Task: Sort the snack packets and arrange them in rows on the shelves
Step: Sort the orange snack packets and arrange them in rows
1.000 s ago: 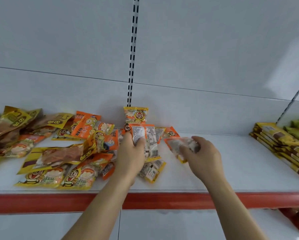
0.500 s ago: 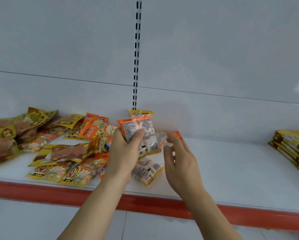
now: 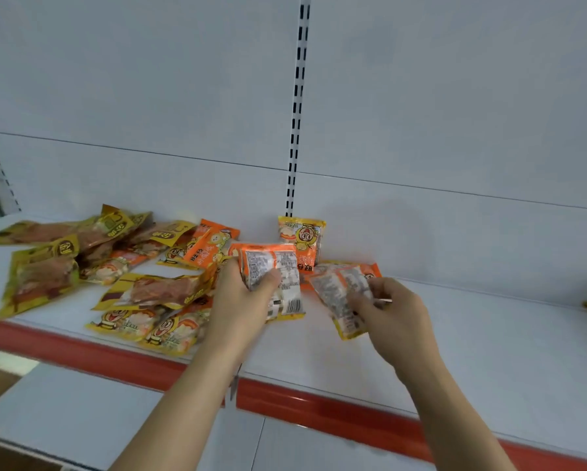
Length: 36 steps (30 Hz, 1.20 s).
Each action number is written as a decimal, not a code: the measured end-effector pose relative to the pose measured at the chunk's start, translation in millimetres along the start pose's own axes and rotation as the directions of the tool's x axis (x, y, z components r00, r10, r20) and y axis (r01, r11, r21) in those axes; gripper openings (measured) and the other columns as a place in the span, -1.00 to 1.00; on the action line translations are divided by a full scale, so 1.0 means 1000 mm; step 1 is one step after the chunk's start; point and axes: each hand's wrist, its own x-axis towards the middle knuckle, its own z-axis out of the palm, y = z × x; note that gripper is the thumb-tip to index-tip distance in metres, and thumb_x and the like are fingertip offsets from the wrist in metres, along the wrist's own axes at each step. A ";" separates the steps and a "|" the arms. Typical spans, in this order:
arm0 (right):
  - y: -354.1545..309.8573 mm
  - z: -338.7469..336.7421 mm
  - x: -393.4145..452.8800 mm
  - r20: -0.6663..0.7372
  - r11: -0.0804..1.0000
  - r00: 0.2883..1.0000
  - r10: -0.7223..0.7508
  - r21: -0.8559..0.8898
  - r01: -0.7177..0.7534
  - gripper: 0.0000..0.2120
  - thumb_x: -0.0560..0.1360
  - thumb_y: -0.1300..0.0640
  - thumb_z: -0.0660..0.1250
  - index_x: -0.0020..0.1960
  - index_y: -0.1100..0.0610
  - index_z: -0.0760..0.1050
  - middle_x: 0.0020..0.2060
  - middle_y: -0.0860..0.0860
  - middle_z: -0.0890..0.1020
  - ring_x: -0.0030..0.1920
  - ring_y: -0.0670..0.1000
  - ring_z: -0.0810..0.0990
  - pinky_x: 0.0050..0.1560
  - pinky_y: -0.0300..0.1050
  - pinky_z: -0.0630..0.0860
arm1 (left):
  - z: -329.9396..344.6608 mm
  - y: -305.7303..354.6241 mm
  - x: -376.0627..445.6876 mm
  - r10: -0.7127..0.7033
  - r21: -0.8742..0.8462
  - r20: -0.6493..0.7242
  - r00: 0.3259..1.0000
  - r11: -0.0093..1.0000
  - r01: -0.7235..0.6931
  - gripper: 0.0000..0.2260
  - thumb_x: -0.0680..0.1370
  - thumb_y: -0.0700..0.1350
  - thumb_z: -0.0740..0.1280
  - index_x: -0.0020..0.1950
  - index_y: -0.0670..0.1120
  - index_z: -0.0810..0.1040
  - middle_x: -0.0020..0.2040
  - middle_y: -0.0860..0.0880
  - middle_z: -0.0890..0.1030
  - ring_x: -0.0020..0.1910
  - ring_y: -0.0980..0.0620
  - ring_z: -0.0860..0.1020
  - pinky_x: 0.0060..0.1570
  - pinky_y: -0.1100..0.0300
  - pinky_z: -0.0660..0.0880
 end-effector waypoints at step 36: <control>0.002 -0.045 0.061 -0.282 0.891 0.957 0.073 0.449 0.064 -0.83 0.57 0.24 0.37 0.04 0.00 0.65 -0.10 -0.02 0.64 -0.24 -0.04 0.71 -0.34 -0.12 0.63 | 0.041 -0.007 0.015 -0.069 -0.018 0.140 0.988 0.997 0.072 -0.51 0.58 -0.05 0.46 0.45 0.01 0.35 0.14 0.13 0.64 0.14 0.11 0.62 0.19 0.07 0.54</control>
